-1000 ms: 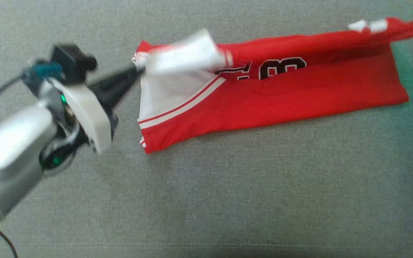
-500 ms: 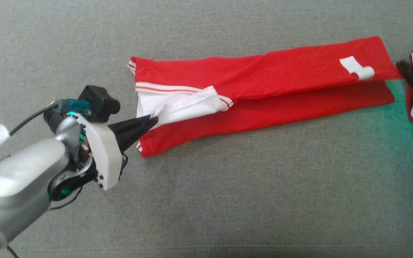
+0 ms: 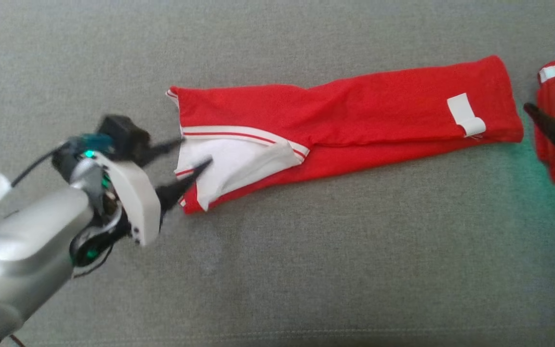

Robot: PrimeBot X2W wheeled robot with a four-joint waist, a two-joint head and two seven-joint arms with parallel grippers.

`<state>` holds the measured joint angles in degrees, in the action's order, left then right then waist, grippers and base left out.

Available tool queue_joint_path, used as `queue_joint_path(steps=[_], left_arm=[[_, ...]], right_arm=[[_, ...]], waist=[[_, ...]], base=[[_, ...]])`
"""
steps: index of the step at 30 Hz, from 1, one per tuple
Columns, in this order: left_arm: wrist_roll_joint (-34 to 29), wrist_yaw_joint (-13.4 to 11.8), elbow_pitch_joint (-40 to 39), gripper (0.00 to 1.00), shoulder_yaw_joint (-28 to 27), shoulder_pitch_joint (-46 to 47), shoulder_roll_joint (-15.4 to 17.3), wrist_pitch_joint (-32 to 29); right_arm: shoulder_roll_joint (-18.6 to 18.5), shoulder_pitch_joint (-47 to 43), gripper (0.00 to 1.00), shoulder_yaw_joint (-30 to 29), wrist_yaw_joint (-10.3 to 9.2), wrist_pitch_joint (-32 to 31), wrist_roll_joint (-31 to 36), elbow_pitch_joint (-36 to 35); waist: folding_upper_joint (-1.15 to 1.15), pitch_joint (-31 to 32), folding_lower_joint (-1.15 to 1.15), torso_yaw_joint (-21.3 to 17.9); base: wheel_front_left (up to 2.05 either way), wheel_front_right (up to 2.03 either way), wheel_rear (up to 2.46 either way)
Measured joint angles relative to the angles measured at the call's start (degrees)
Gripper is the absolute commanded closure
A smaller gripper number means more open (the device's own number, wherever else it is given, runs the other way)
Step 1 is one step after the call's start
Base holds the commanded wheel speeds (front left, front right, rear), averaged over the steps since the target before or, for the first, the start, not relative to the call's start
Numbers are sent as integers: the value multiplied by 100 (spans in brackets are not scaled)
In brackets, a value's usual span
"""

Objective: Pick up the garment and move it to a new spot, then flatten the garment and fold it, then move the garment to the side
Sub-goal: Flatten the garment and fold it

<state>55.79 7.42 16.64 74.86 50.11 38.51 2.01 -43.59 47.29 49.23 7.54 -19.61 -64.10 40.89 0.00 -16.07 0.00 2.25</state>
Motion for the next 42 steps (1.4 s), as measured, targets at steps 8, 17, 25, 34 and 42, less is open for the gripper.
queue_joint_path(steps=[8, 17, 25, 34, 42], left_arm=[[452, -1003, 417, 0, -1311, -187, -387, 1204], [-822, -1600, -523, 0, -4352, -1710, -1356, 1232], [-2505, -1076, -1015, 0, -5977, -3401, -2476, 1269], [-3404, -394, -829, 0, -6696, -4023, -3297, 1269], [-3732, -96, -709, 0, -6881, -3872, -3507, 1269]], right_arm=[[348, -2, 0, -728, 0, 1307, -144, 202], [990, -480, 0, -1290, 0, 3165, 110, -237], [2007, -1289, 0, -2684, 0, 3399, 1482, -887], [2945, -2442, 0, -3621, 0, 3399, 2934, -1151], [3089, -2313, 0, -4302, 0, 3303, 3427, -971]], waist=[[0, 349, -1, -77], [0, 700, -1, -188], [0, 866, -1, -313], [0, 858, -1, -244], [0, 517, 0, -131]], base=[[0, 0, 0], [0, 0, 0], [0, 0, 0], [0, 0, 0], [0, 0, 0]])
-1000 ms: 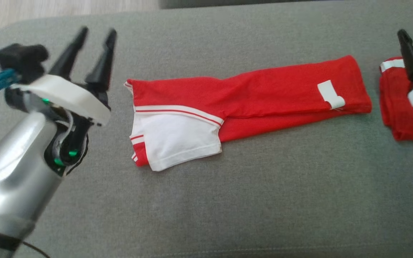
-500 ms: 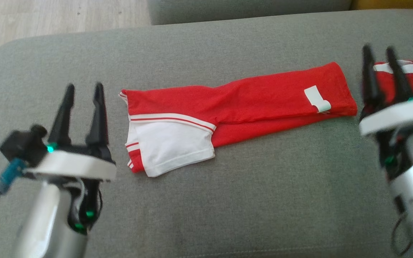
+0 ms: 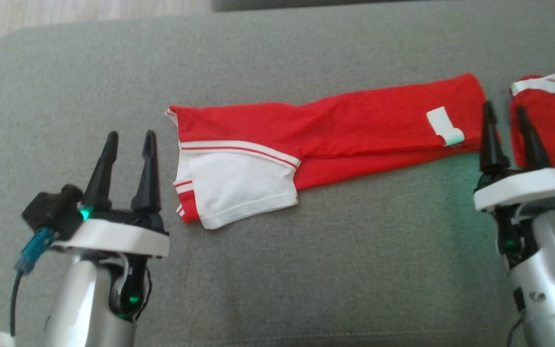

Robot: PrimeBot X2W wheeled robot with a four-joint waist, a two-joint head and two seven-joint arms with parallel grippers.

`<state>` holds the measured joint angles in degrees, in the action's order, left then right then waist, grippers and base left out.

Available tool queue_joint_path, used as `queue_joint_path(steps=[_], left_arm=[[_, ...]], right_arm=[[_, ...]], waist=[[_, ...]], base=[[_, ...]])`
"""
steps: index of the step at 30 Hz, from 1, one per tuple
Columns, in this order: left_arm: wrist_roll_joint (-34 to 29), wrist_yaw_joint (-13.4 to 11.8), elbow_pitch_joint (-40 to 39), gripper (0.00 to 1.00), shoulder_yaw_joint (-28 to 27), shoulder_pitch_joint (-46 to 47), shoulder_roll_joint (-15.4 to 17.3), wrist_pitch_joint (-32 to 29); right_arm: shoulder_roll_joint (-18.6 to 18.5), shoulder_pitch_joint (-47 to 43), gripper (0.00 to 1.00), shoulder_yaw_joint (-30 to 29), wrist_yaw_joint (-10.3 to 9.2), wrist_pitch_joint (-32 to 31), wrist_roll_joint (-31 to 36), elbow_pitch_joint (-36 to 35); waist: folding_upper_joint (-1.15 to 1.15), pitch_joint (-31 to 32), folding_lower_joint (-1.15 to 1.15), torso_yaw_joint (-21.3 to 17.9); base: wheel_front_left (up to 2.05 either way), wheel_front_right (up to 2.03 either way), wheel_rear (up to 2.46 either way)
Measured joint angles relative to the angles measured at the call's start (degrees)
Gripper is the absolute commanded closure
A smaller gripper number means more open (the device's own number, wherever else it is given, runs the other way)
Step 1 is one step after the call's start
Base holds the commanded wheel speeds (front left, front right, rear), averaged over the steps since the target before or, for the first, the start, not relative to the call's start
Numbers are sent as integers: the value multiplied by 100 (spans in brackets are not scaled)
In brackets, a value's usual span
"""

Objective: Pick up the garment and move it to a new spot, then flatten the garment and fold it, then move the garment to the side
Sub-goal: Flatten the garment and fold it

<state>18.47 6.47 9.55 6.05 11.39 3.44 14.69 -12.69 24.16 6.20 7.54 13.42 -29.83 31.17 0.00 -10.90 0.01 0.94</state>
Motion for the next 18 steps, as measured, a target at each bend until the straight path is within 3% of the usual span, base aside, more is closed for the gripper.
queue_joint_path(steps=[12, 18], left_arm=[[-23, 67, 289, 0, 271, 286, -79, 0], [-23, 67, 289, 0, 321, 434, -87, 0]], right_arm=[[205, 891, 0, -1351, 0, -394, 794, 1760], [470, 1190, 0, -1605, 0, -520, 927, 2352]], waist=[[0, -570, 0, 308], [0, -660, 0, 358]], base=[[0, 0, 0], [0, 0, 0]])
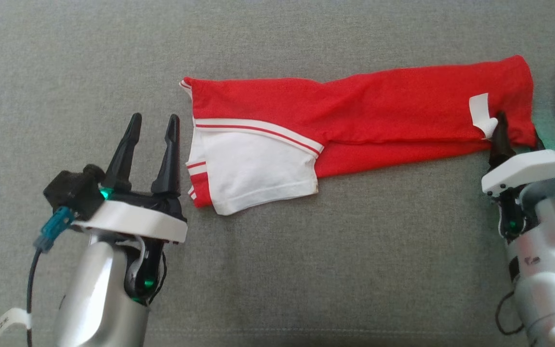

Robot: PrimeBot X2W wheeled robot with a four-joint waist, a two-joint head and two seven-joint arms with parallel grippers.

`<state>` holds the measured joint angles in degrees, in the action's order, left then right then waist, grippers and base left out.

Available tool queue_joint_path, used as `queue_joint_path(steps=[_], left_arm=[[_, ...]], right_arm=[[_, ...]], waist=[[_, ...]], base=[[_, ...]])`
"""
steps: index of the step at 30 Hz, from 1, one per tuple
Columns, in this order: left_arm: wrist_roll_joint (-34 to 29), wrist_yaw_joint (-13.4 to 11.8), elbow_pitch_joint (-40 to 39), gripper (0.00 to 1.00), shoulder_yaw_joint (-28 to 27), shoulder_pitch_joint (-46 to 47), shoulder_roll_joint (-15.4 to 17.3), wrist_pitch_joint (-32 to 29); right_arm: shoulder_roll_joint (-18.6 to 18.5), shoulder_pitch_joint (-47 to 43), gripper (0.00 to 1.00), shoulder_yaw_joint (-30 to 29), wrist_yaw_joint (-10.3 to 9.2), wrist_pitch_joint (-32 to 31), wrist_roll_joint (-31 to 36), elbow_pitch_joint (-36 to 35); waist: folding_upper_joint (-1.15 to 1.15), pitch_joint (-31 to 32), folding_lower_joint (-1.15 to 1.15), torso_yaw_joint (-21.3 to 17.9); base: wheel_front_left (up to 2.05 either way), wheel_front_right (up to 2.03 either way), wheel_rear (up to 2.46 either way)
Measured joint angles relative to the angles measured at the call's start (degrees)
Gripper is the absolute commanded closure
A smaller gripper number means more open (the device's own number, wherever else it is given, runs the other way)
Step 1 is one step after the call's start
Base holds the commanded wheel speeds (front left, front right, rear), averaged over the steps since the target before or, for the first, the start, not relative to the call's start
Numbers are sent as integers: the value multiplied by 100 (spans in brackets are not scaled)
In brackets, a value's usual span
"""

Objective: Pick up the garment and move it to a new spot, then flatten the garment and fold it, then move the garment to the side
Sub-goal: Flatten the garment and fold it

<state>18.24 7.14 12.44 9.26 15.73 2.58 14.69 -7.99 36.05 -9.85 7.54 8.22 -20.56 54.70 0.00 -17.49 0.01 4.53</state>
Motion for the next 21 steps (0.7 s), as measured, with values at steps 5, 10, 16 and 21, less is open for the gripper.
queue_joint_path(steps=[5, 10, 16, 21], left_arm=[[0, 0, 0, 0, -7, 12, -7, 0], [0, 0, 0, 0, -7, 12, -9, 0], [0, 0, 0, 0, -3, 12, -12, 0], [0, 0, 1, 0, -24, 8, -13, 0]], right_arm=[[1, 257, 0, -153, 0, -19, 166, 359], [8, 417, 0, -267, 0, 93, 343, 649], [41, 549, 100, -172, 0, 86, 394, 842], [48, 531, 100, 16, 0, 103, 302, 844]], waist=[[0, -29, -1, -29], [0, -33, -1, -104], [0, 13, -1, -162], [0, 131, -1, -208]], base=[[0, 0, 0], [0, 0, 0], [0, 0, 0], [0, 0, 0]])
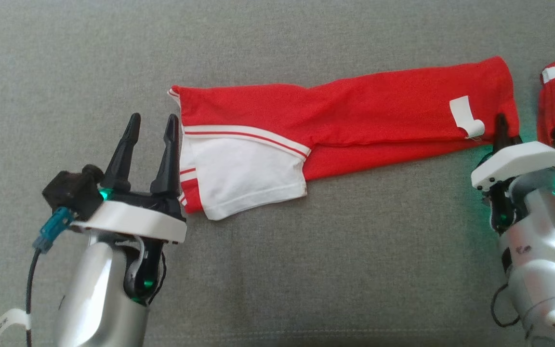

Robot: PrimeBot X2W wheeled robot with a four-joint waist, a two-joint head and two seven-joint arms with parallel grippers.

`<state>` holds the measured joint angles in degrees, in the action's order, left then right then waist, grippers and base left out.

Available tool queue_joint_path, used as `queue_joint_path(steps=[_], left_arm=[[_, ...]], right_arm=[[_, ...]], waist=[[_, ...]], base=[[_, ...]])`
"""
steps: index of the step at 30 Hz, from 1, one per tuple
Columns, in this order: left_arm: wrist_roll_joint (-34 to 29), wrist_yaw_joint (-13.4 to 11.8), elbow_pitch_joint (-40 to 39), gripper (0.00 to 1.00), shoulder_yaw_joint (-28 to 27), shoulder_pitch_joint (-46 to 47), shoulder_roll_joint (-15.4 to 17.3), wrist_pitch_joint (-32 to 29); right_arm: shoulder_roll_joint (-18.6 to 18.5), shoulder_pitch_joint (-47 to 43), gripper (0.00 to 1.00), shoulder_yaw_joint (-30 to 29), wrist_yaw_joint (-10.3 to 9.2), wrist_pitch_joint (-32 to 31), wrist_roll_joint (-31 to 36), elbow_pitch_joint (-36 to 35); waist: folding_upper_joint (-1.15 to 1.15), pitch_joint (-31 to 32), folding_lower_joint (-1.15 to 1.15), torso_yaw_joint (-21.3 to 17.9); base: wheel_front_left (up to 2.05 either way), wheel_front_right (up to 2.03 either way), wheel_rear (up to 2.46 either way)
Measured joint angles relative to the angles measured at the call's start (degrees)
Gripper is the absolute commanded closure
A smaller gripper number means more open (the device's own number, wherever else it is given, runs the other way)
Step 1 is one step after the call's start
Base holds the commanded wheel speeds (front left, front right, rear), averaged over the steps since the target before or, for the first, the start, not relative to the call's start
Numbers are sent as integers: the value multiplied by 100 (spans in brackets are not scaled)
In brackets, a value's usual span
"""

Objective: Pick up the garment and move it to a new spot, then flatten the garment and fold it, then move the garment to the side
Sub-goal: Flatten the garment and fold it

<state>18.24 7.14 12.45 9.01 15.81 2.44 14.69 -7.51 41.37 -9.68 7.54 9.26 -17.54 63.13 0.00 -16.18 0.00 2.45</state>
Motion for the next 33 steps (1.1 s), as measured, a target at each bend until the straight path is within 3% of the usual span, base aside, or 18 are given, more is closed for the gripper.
queue_joint_path(steps=[6, 9, 13, 22, 33], left_arm=[[1, 0, 8, 0, -49, -65, 0, 0], [9, 0, 11, 0, -54, -198, -1, 0], [21, 0, 16, 0, -59, -343, -1, 0], [35, 0, 8, 0, -55, -525, -1, 0], [58, 0, 8, 0, -36, -558, -1, 0]], right_arm=[[-238, -228, 100, -13, 0, 181, -97, -165], [-513, -455, 100, -276, 0, 265, -113, -226], [-577, -655, 100, -520, 0, 293, -110, -300], [-179, -814, 100, -464, 0, 333, -104, -1016], [379, -1260, 100, 715, 0, -288, -499, -2686]], waist=[[0, 220, 0, -42], [0, 385, 0, -63], [0, 548, -1, -83], [0, 857, -1, -97], [0, 1132, 0, 204]], base=[[0, 0, 0], [0, 0, 0], [0, 0, 0], [0, 0, 0], [0, 0, 0]])
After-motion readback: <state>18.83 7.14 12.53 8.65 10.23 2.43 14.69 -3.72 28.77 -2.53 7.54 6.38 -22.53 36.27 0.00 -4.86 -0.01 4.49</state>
